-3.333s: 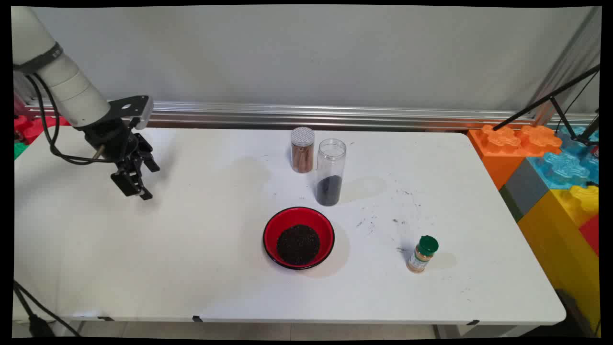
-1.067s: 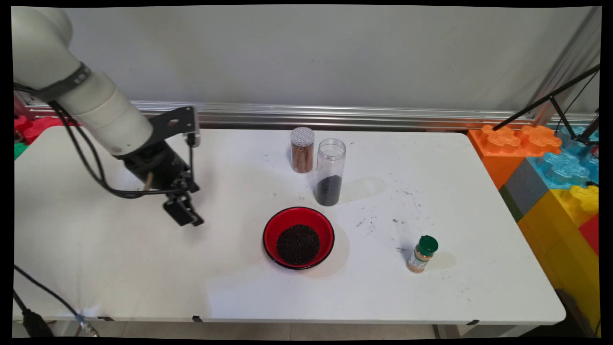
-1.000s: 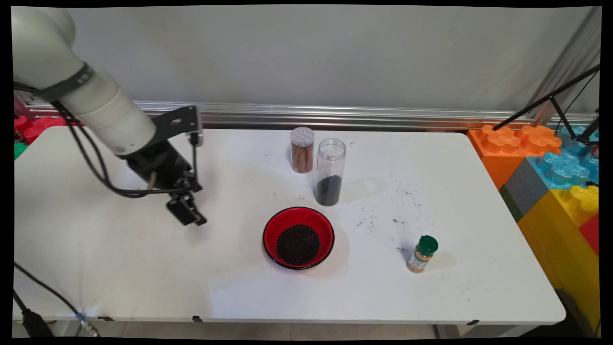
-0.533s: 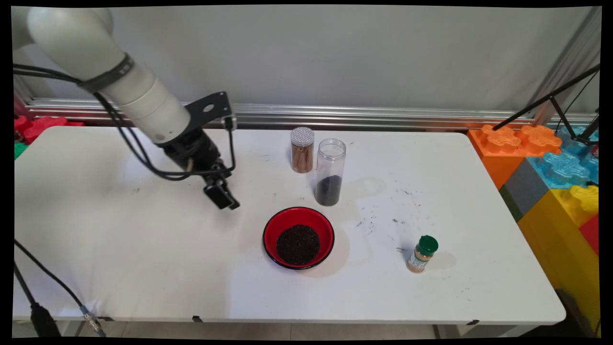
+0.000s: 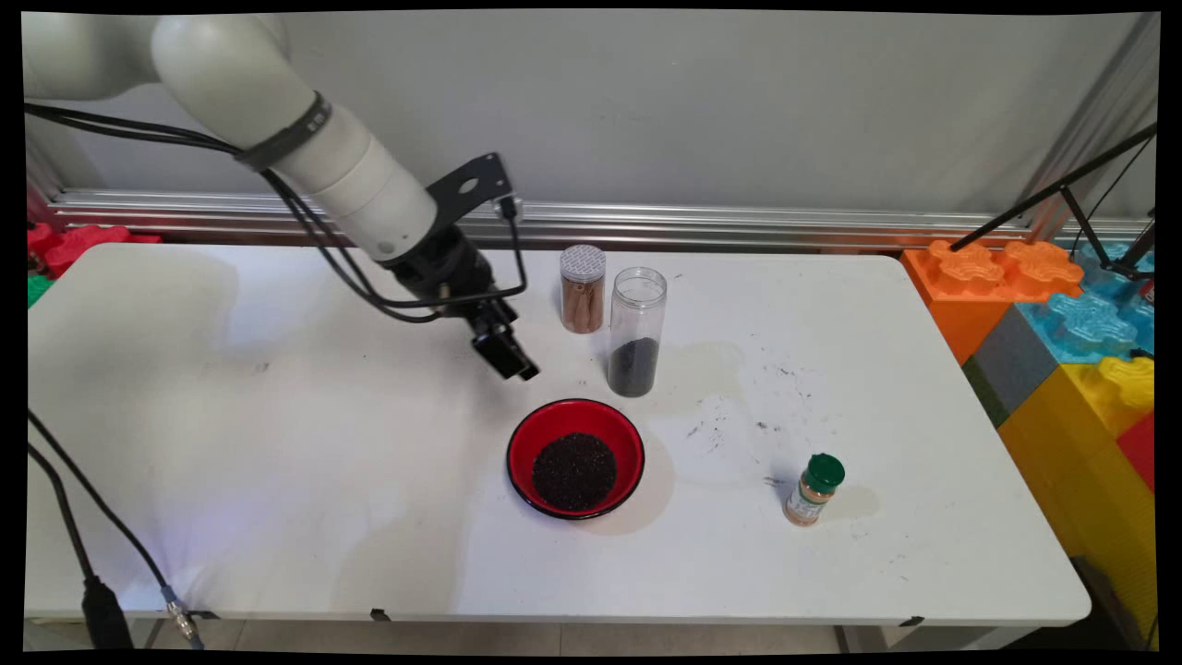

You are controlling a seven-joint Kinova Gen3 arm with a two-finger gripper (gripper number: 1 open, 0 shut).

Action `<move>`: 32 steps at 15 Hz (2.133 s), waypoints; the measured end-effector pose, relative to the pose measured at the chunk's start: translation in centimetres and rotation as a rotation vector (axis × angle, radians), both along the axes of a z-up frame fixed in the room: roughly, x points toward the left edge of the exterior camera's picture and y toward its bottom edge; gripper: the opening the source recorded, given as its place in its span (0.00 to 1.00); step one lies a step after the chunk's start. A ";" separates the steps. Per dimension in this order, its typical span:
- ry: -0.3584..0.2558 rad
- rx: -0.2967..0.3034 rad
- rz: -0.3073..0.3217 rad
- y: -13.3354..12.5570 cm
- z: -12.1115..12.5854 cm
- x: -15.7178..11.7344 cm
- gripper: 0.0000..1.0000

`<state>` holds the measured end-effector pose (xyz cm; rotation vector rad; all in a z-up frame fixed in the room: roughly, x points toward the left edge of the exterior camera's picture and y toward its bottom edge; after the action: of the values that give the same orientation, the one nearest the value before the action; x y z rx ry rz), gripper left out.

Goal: Pick up the black seasoning powder from the table

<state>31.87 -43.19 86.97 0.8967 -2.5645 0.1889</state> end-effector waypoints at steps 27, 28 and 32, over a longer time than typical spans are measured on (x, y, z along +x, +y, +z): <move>0.335 -0.182 -0.206 -4.9 -6.3 2.9 1.00; 0.346 -0.183 -0.208 -5.0 -6.6 2.8 1.00; 0.376 -0.195 -0.203 -5.3 -7.6 2.4 1.00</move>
<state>34.30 -48.46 79.39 0.5361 -2.2219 0.1869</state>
